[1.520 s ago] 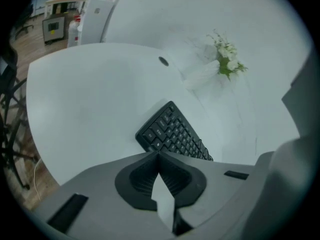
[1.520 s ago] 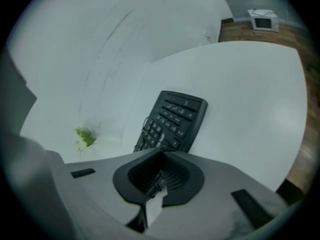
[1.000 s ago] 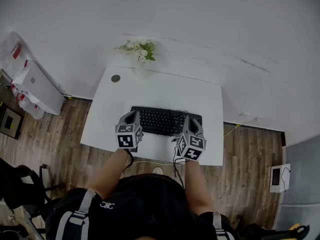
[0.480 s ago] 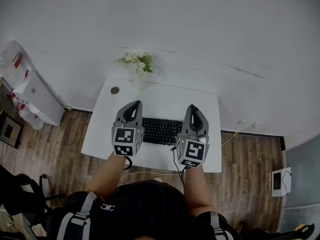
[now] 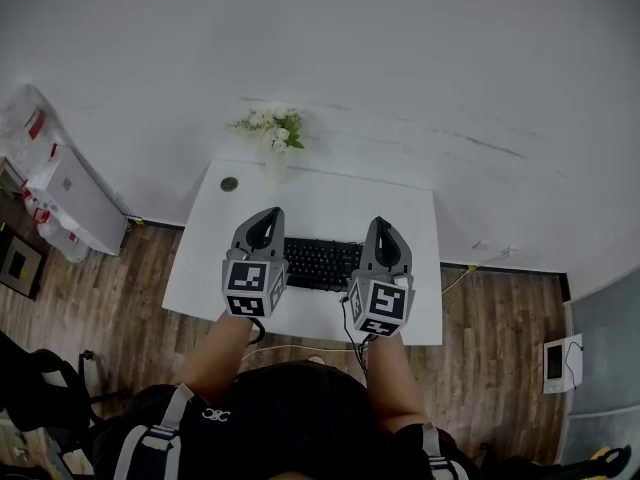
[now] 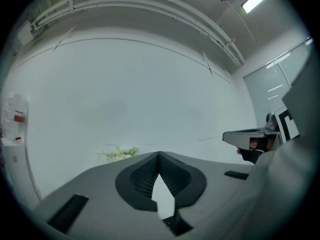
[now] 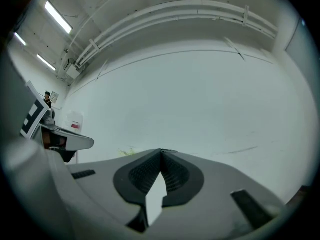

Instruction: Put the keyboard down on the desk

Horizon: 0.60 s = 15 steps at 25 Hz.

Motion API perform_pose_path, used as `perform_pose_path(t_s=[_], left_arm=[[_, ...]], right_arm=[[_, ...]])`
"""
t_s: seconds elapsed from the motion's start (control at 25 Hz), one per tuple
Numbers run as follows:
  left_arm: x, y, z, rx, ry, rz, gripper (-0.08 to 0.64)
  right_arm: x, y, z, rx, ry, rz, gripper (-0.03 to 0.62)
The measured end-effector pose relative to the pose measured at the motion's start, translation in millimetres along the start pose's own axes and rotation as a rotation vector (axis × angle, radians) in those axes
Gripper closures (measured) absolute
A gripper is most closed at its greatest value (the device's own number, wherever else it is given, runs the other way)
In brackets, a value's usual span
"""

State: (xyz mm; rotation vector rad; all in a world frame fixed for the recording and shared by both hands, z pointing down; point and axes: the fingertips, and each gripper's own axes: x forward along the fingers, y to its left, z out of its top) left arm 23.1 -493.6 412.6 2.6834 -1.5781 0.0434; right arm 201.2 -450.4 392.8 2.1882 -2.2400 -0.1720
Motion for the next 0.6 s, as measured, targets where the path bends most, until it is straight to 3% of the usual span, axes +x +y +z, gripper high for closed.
perform_pose_path(t_s=[0.24, 0.6], left_arm=[[-4, -3, -3, -0.052, 0.011, -0.017, 0.560], [-6, -20, -7, -0.047, 0.029, -0.041, 0.560]], right_arm=[[-8, -4, -5, 0.017, 0.017, -0.002, 0.595], [-17, -11, -14, 0.032, 0.037, -0.004, 0.595]])
